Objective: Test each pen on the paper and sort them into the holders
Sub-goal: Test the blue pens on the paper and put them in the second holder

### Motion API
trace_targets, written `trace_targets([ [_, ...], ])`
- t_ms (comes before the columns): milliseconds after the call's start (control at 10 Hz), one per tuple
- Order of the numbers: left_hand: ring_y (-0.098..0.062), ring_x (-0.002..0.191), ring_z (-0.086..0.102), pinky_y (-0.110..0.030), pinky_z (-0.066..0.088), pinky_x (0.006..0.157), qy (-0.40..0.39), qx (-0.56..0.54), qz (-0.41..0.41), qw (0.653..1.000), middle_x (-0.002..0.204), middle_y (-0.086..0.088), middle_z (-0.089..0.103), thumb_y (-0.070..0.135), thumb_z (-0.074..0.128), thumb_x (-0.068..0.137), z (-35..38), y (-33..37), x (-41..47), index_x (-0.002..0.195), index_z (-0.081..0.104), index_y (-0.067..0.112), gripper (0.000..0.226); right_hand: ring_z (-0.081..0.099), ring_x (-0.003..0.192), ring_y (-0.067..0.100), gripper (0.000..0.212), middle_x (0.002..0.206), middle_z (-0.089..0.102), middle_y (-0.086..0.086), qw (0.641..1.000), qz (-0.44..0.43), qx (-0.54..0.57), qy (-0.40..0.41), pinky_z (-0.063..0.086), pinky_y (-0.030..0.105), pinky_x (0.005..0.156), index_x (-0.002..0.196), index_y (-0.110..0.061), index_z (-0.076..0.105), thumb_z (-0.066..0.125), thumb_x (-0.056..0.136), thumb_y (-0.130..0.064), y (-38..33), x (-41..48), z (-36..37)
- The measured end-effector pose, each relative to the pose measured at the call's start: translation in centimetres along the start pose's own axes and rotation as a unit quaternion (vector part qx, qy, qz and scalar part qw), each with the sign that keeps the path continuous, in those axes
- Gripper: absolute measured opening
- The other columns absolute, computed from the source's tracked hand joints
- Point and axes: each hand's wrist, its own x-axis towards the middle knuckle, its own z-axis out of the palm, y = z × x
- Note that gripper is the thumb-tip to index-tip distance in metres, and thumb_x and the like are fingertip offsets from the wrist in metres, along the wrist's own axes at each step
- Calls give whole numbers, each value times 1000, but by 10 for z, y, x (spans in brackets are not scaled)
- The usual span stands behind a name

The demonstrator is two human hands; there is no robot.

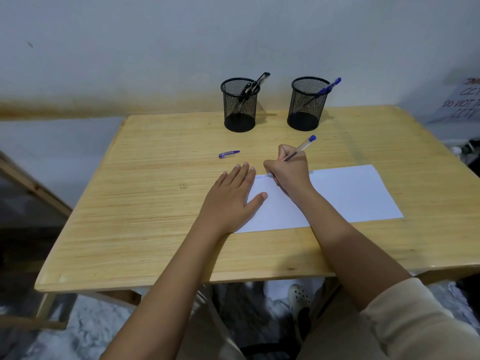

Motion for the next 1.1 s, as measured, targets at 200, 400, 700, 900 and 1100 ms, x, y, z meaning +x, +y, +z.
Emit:
trace_targets([
  [200,-6,145,-9,-27,-6,116,-2,2,1,1000,159,6,-6,55,20,96,0,-1,0,150,1,23,65,28,59,24,34,59,25,7,1000,-10,-3,6,30,29,53,59,-12,30,59,64,4,1,0,1],
  [400,-7,145,-10,-28,-6,116,-4,6,2,1000,159,6,-6,54,19,96,0,-1,0,150,0,23,65,29,57,23,34,58,26,8,999,-21,-15,24,29,27,52,59,-12,30,60,65,4,1,-2,1],
  [700,-7,145,-10,-29,-6,117,-6,7,3,1000,159,5,-7,54,18,96,0,-1,0,150,0,22,66,29,60,24,31,59,26,8,998,-31,-23,52,29,28,53,59,-9,32,60,67,3,-1,-7,1],
  [900,-7,145,-10,-28,-7,117,-6,-3,1,1000,159,5,-7,53,20,96,-1,0,-1,150,0,21,65,26,60,23,29,60,24,7,999,-25,-24,39,25,25,51,61,-9,33,58,66,5,-3,-7,0],
  [1100,-7,145,-10,-27,-7,116,-7,-4,1,1000,159,6,-7,54,20,96,-1,0,0,150,0,21,66,38,43,18,36,49,35,4,992,-5,82,97,32,25,47,54,-15,32,62,68,2,-2,-8,-6],
])
